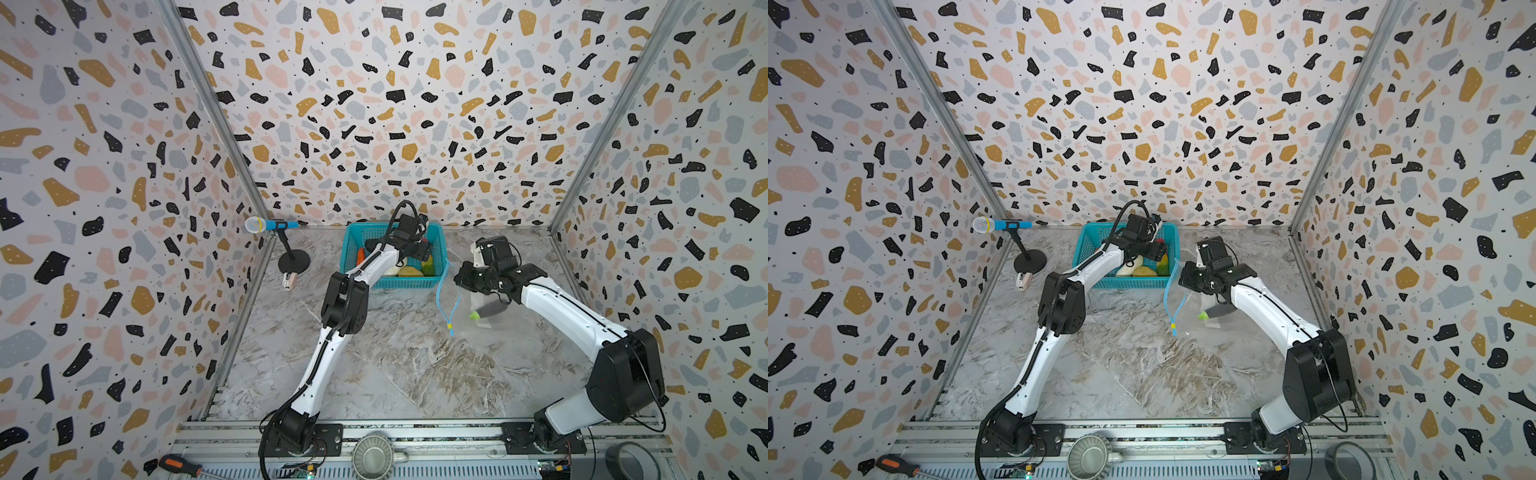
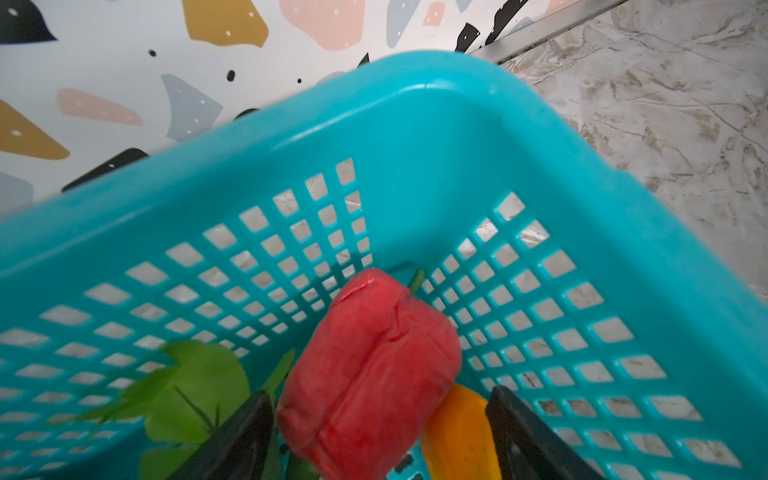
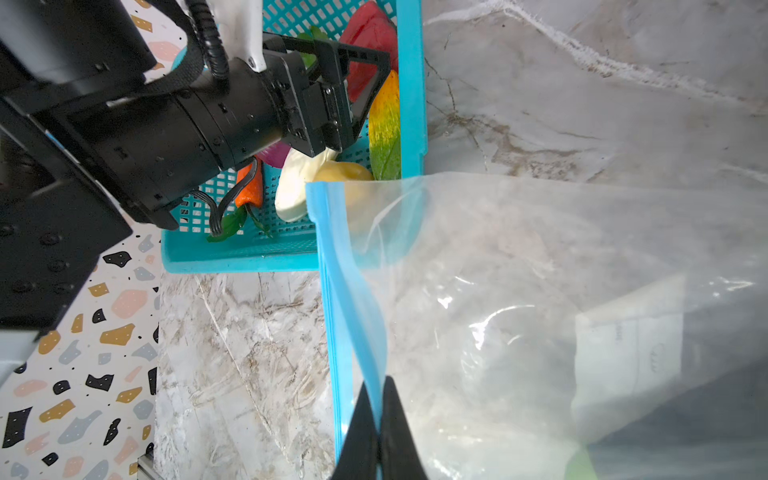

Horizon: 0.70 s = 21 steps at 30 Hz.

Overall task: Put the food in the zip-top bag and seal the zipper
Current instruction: 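Grasp the red bell pepper by its stem with the left gripper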

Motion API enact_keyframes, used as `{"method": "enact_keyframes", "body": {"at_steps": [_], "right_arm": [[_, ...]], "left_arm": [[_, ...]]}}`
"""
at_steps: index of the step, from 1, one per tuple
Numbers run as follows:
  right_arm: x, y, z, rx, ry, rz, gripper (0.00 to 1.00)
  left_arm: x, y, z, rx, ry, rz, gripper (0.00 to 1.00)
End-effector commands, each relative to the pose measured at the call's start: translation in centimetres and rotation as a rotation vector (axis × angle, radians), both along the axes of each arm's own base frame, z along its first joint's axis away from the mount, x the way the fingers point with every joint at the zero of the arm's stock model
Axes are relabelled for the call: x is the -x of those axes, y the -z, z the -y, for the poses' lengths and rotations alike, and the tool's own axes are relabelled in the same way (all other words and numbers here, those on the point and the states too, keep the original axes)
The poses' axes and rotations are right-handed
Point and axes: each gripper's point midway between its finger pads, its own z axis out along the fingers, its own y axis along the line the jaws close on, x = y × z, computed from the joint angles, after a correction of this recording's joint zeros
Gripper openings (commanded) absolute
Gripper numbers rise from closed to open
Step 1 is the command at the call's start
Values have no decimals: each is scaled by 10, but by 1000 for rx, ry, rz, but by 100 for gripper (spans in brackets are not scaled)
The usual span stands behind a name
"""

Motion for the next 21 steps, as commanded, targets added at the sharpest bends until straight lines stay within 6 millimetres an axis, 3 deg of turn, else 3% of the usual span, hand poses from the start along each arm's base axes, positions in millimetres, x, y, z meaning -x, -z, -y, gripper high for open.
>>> {"method": "enact_keyframes", "body": {"at_steps": [1, 6, 11, 21], "right_arm": [[-3, -15, 0, 6, 2, 28, 0], [-2, -14, 0, 4, 0, 25, 0], [-1, -12, 0, 3, 0, 21, 0], [2, -9, 2, -3, 4, 16, 0]], "left_arm": [[-9, -4, 6, 13, 6, 47, 87], [-10, 6, 7, 12, 11, 40, 93], [-15, 10, 2, -9, -13, 57, 92], [-28, -4, -12, -27, -67, 131, 67]]}}
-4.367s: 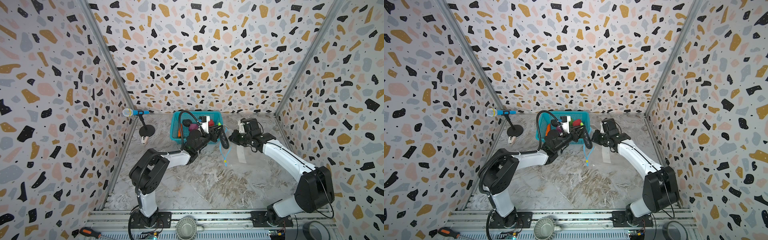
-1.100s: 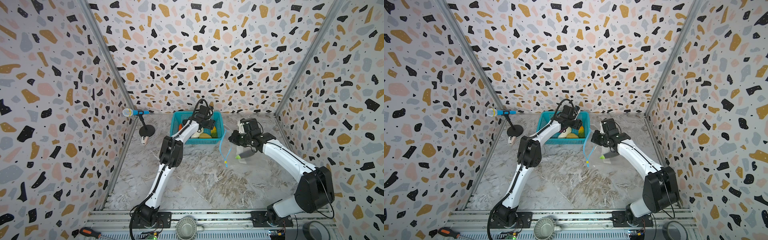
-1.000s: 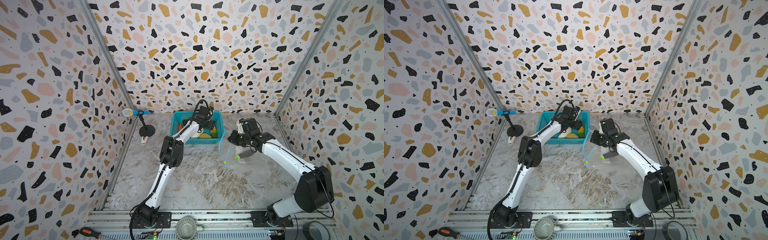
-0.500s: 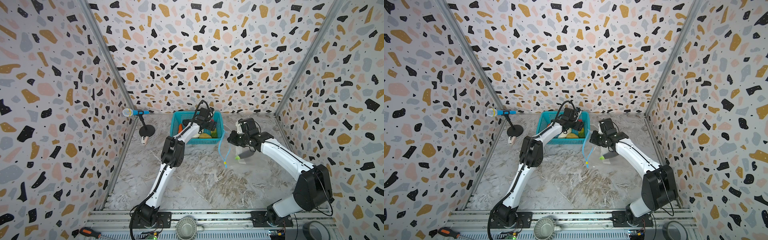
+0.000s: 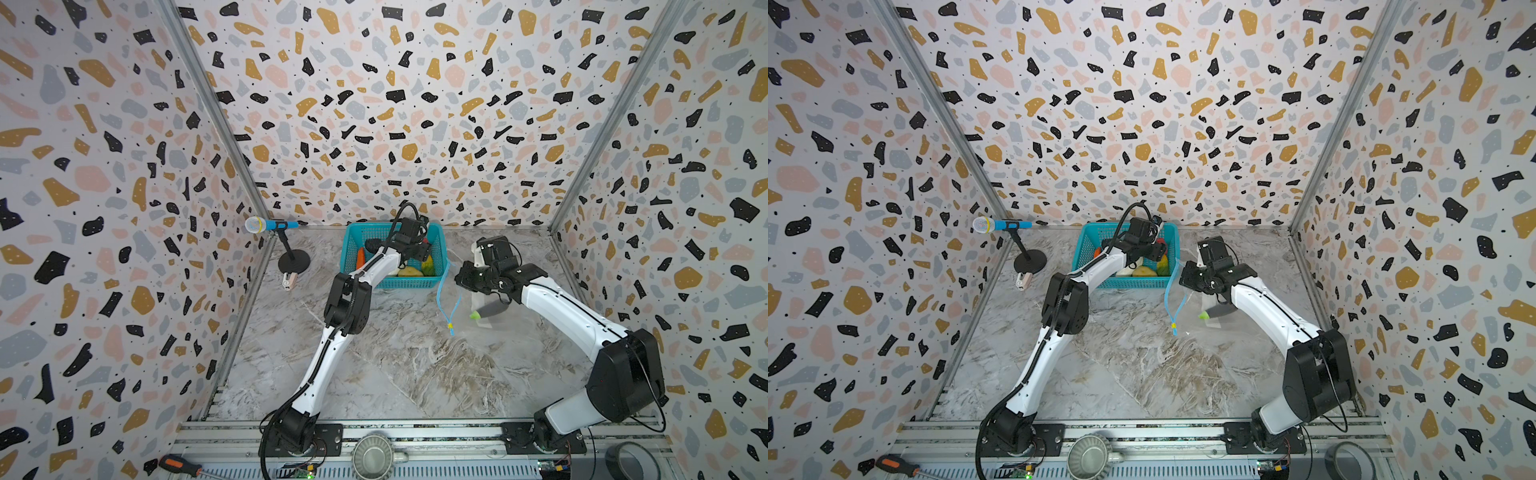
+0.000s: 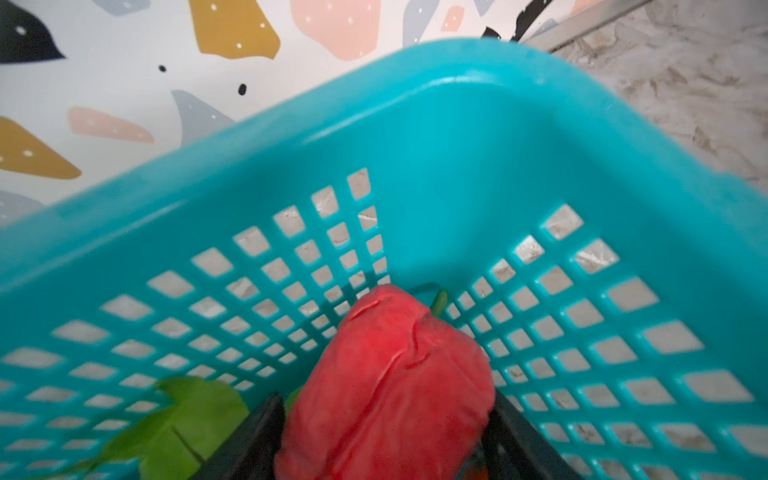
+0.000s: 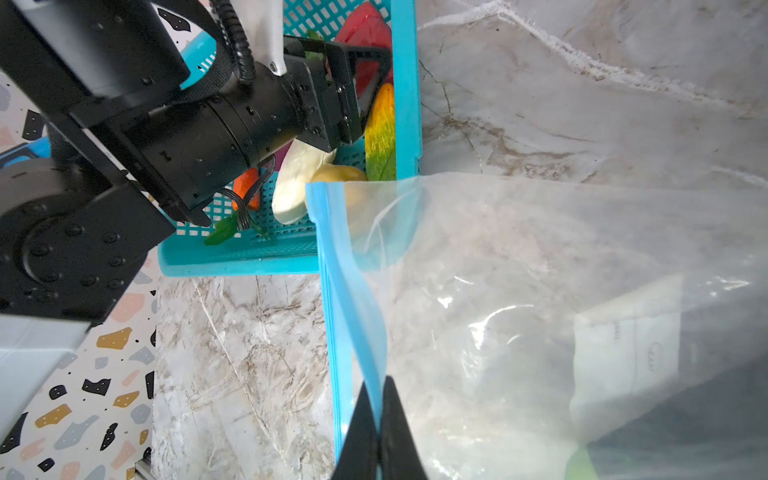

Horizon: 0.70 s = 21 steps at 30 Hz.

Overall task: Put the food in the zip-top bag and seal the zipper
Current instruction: 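Grasp the red bell pepper by its stem with the left gripper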

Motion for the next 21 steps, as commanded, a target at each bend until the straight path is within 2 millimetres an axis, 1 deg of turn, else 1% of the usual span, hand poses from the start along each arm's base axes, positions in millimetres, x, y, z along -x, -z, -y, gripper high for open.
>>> {"method": "enact_keyframes", "body": {"at_steps": [1, 4, 8, 13, 17, 21], "right_arm": [[3, -10, 1, -5, 1, 17, 0], [2, -12, 1, -5, 5, 23, 0], [1, -10, 0, -7, 4, 19, 0], [1, -10, -2, -8, 1, 19, 0], [1, -9, -1, -6, 2, 19, 0], [2, -8, -1, -4, 4, 17, 0]], "left_arm": [[-9, -16, -8, -14, -20, 67, 65], [-7, -21, -14, -49, -16, 83, 60], [-6, -31, -21, -75, -22, 103, 54], [-4, -41, -18, -58, 1, 116, 48], [0, -51, -15, -39, 15, 127, 41], [4, -59, -15, -25, 25, 126, 38]]}}
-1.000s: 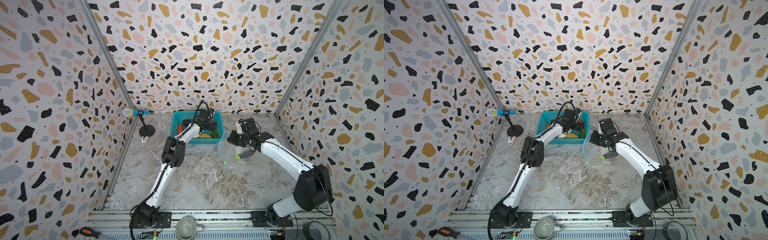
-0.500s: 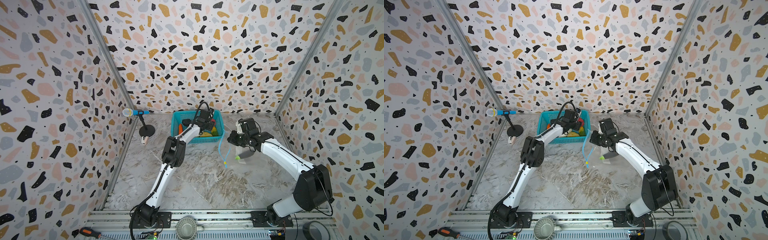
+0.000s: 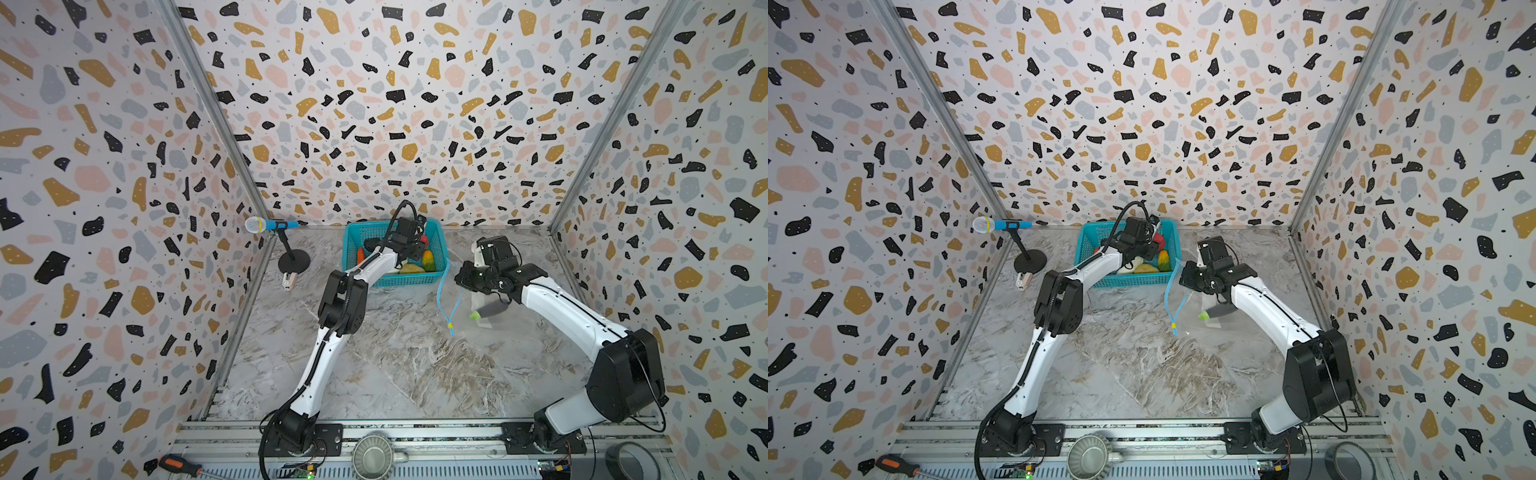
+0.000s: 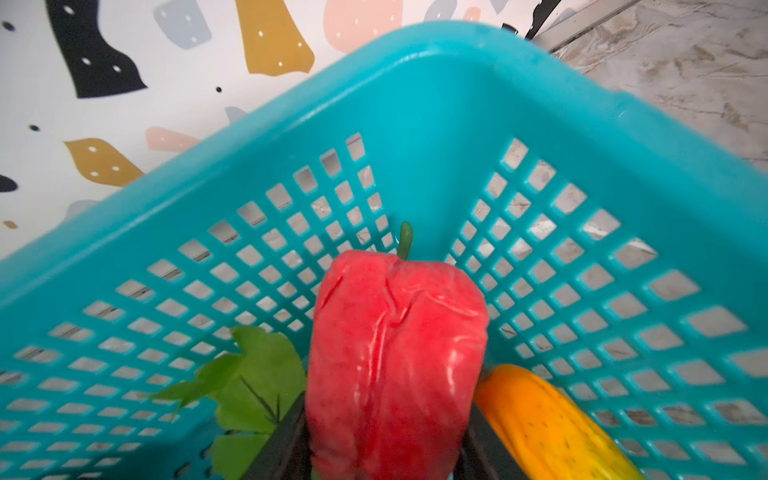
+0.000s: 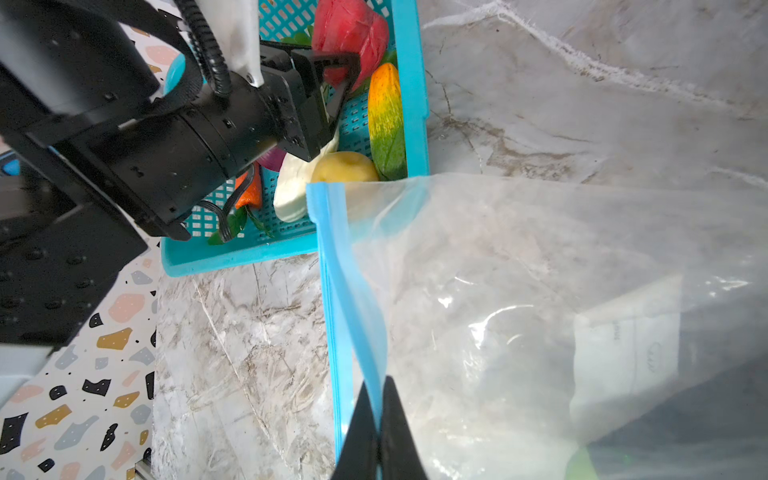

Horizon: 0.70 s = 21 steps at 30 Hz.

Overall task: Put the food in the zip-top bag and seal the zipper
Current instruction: 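Grasp the red bell pepper by its stem with the left gripper, then lift the red pepper and carry it toward the bag mouth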

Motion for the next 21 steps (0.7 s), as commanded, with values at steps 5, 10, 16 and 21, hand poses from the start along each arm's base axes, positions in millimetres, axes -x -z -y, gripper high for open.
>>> {"method": "enact_keyframes", "body": {"at_steps": [5, 10, 16, 21], "right_arm": [[0, -8, -2, -10, 1, 21, 0], [0, -7, -3, -18, -2, 20, 0], [0, -9, -1, -22, 5, 29, 0], [-1, -10, -1, -30, 5, 36, 0]], "left_arm": [[9, -51, 1, 71, 24, 53, 36], [25, -62, 0, 139, 27, 32, 36], [46, -62, 1, 212, 41, -25, 34], [64, -66, -3, 265, 25, -68, 32]]}}
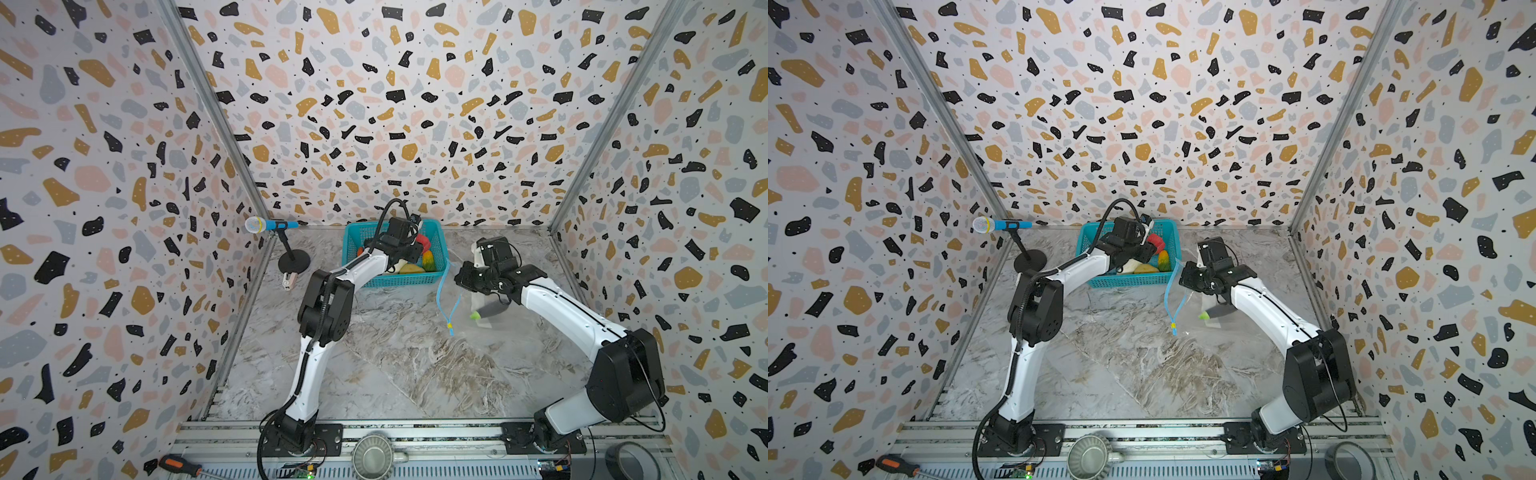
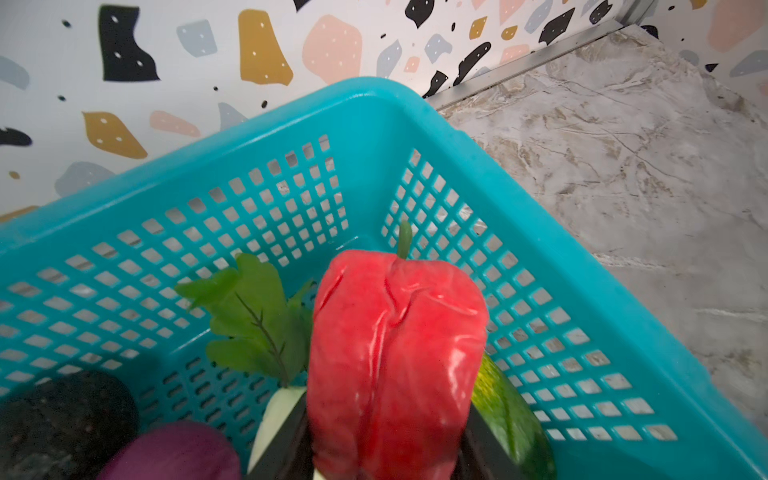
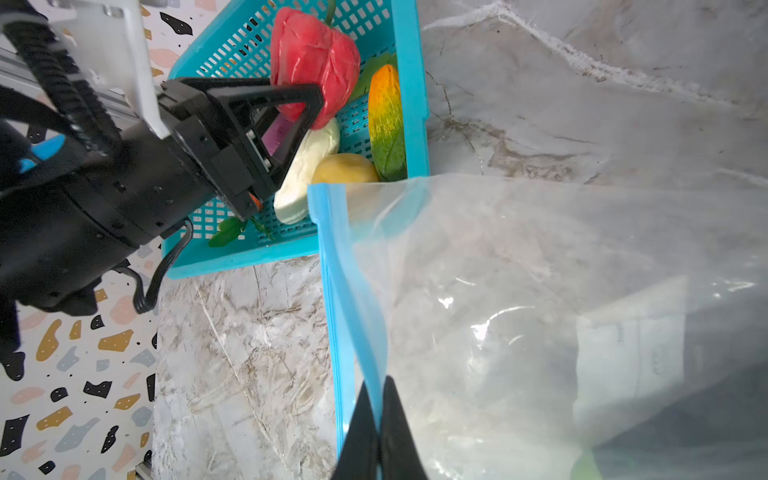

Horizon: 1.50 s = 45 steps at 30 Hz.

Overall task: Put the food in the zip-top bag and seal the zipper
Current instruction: 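Lift the red pepper and carry it toward the bag mouth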

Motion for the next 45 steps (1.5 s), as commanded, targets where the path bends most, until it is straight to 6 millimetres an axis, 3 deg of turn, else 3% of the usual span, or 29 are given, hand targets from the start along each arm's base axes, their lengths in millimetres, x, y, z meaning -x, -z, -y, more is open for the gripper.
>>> {"method": "enact_keyframes", "body": {"at_steps": [1, 13, 17, 23, 38, 45], "right_arm": [[0, -12, 0, -23, 2, 29, 0], [0, -10, -2, -42, -4, 36, 0], [-2, -11, -4, -48, -7, 40, 0], [-4, -14, -6, -53, -12, 47, 0], [-10, -15, -8, -55, -12, 48, 0], [-10, -18, -11, -69, -18, 52, 0]], "left_arm": [[10, -30, 1, 102, -4, 18, 32], [77, -57, -6, 251, 25, -37, 31], [104, -70, 4, 322, 69, -73, 31], [140, -72, 17, 425, 116, -154, 31], [180, -95, 15, 498, 169, -189, 31], [200, -111, 34, 634, 255, -220, 30]]}}
